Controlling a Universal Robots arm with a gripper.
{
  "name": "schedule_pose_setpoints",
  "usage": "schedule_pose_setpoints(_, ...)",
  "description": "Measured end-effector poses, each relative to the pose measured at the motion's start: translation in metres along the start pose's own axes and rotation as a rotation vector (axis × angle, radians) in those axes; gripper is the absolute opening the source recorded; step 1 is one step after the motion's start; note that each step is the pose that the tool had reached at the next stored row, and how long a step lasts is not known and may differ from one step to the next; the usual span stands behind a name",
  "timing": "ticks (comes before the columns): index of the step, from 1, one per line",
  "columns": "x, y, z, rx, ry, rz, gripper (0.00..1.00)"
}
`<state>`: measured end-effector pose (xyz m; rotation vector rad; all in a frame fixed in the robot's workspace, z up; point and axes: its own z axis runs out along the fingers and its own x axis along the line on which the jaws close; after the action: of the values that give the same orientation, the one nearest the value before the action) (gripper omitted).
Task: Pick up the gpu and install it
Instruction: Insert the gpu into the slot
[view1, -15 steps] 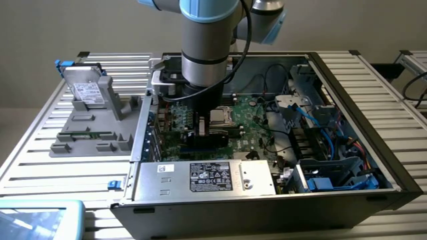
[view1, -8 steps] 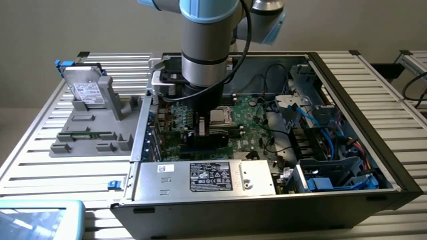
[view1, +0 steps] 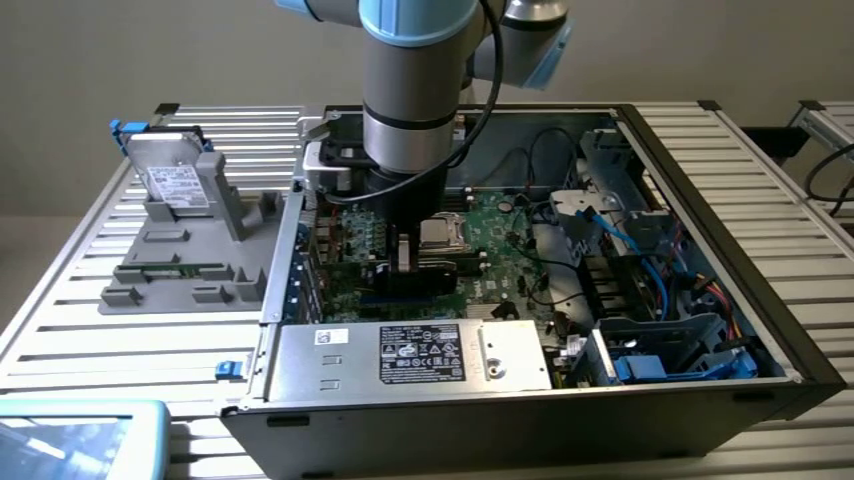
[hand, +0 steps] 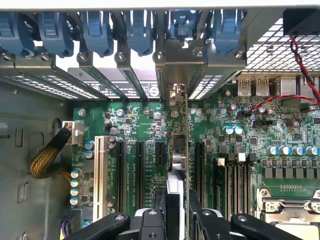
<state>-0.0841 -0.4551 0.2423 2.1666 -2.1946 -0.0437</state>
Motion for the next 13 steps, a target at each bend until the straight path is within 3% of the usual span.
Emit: schedule_pose_setpoints(13,0.0000,-0.0001,0.0002,0.0001,0.0002,0.000,0.28)
